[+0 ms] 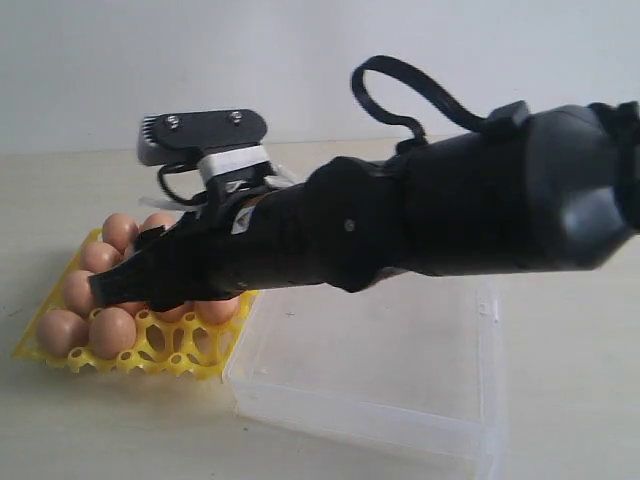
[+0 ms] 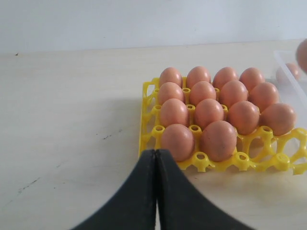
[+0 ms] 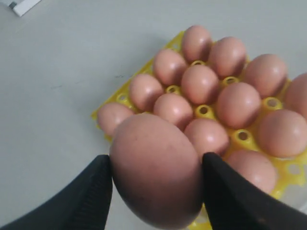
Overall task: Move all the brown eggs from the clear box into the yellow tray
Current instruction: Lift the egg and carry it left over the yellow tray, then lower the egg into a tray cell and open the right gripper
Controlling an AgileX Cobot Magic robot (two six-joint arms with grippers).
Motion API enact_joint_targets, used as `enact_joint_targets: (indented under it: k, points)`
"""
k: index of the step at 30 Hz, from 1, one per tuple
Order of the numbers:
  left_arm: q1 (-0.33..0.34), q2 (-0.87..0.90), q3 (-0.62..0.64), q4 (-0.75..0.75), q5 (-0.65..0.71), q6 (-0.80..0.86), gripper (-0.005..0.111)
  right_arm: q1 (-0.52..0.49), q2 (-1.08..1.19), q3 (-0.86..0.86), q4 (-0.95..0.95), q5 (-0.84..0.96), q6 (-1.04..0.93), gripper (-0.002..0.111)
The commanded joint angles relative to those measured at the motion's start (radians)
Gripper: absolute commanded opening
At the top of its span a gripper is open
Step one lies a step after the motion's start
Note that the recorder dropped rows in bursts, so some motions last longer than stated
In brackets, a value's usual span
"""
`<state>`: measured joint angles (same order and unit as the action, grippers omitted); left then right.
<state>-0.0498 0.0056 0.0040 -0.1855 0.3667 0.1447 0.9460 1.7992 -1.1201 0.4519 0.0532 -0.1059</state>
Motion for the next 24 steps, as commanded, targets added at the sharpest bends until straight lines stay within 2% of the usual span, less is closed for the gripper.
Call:
enact_joint_targets:
  k: [1, 7, 12, 24]
  points:
    - [0.001, -0.006, -0.004, -0.001, -0.01, 0.001, 0.0, 0.014, 0.089, -0.146, -0.077, 0.202, -0.038, 0.0]
    - [0.001, -0.006, -0.004, -0.001, -0.01, 0.001, 0.0, -0.004, 0.204, -0.343, -0.163, 0.561, -0.087, 0.0]
    - [0.001, -0.006, -0.004, -0.001, -0.01, 0.001, 0.0, -0.024, 0.269, -0.458, -0.182, 0.753, -0.127, 0.0]
    - [0.001, -0.006, -0.004, -0.001, -0.01, 0.001, 0.0, -0.026, 0.403, -0.722, -0.247, 0.978, -0.174, 0.0]
